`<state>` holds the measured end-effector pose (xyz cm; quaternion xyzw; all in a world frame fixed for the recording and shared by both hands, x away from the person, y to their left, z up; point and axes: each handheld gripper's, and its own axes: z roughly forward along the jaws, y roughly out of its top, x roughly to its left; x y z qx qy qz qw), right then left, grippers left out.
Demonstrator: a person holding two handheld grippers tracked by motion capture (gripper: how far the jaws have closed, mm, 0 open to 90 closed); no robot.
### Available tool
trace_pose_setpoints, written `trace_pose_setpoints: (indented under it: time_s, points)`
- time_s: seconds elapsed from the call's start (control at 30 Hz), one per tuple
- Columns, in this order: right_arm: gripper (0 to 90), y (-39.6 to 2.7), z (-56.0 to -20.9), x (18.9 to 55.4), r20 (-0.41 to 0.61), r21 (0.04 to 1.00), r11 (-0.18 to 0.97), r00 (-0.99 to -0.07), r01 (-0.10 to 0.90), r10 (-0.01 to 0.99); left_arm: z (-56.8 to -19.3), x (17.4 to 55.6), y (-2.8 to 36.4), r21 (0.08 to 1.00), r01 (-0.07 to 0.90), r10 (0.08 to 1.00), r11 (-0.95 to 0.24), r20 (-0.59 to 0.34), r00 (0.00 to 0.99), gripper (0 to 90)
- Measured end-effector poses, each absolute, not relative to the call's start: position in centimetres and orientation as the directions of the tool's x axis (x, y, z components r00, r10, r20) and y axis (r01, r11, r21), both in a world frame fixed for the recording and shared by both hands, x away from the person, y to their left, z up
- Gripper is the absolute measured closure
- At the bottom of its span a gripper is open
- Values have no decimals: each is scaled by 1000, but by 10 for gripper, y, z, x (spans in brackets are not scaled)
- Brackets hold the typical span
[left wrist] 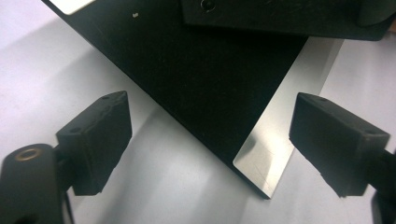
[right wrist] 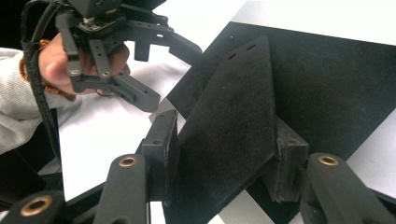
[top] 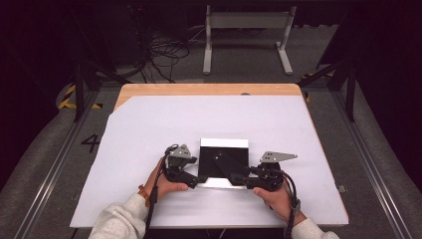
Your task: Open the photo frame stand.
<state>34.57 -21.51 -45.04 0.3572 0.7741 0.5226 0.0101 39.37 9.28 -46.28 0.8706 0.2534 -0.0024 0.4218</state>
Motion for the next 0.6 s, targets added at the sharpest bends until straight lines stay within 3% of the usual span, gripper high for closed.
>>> trace_pose_setpoints:
  time_s: [0.47, 0.6]
  points:
    - [557, -215, -446, 342, 317, 835, 227, -775, 502, 546, -464, 407, 76, 721, 431, 386, -543, -242, 890, 184]
    - [559, -217, -448, 343, 320, 832, 229, -774, 506, 546, -461, 410, 81, 733, 430, 391, -527, -240, 888, 277]
